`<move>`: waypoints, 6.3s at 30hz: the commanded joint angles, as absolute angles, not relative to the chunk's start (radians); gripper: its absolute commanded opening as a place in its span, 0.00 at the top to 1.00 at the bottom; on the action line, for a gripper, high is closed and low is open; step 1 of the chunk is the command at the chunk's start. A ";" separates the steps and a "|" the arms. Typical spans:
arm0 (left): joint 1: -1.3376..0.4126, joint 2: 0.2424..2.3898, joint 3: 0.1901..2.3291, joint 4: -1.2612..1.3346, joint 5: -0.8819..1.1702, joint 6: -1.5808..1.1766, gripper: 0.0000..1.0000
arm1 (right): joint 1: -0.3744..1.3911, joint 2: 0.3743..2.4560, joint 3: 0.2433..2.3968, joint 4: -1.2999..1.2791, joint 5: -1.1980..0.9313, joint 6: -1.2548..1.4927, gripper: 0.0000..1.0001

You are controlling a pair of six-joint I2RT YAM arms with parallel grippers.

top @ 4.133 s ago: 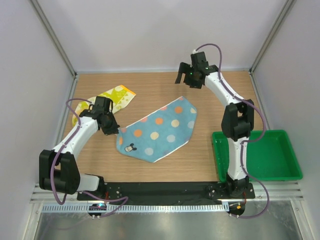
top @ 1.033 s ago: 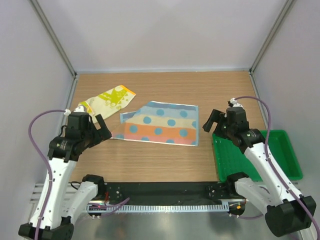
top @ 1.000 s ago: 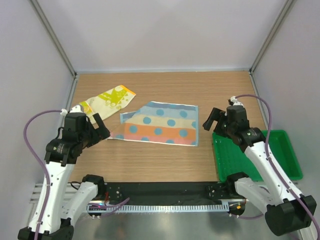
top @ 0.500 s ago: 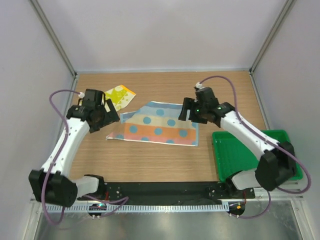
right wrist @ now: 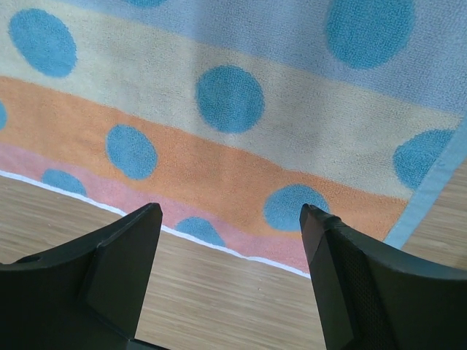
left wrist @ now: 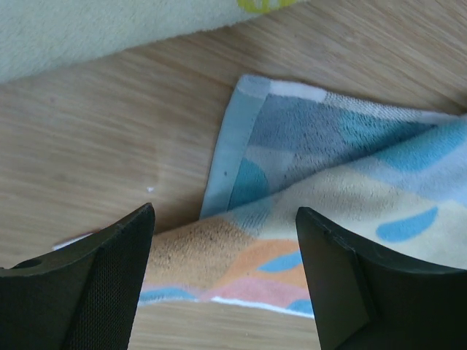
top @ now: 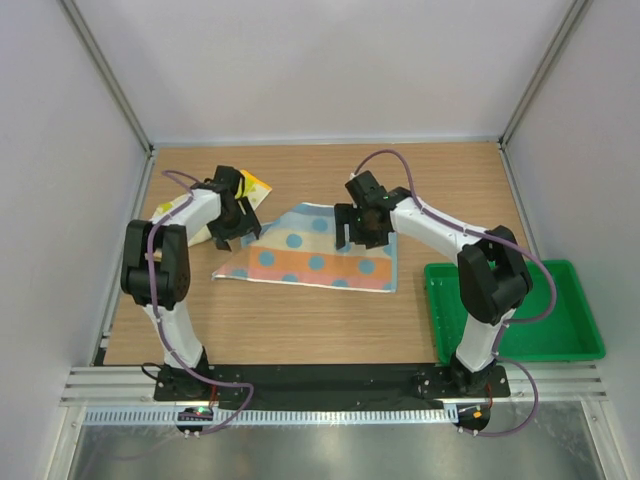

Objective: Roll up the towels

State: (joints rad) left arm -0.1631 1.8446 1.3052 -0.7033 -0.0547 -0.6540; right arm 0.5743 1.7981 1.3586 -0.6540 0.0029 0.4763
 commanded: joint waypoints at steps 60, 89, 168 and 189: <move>-0.150 1.775 1.592 -0.877 -0.321 -0.463 0.40 | 0.612 1.545 1.119 -0.693 0.115 0.416 0.11; -0.222 1.094 0.638 -0.580 -0.133 -0.893 0.57 | 0.629 1.131 0.851 -0.565 0.173 0.492 0.14; -0.123 0.983 0.692 -0.793 -0.267 -0.923 1.00 | 0.640 1.285 0.716 -0.678 0.276 0.779 0.32; -0.123 0.996 0.690 -0.784 -0.253 -0.913 1.00 | 0.637 1.405 0.680 -0.588 0.282 0.804 0.65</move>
State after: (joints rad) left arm -0.1284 1.0012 0.6895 -0.7834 -0.2356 -0.9104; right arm 0.6331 1.3804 0.6895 -0.6125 0.2592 0.7929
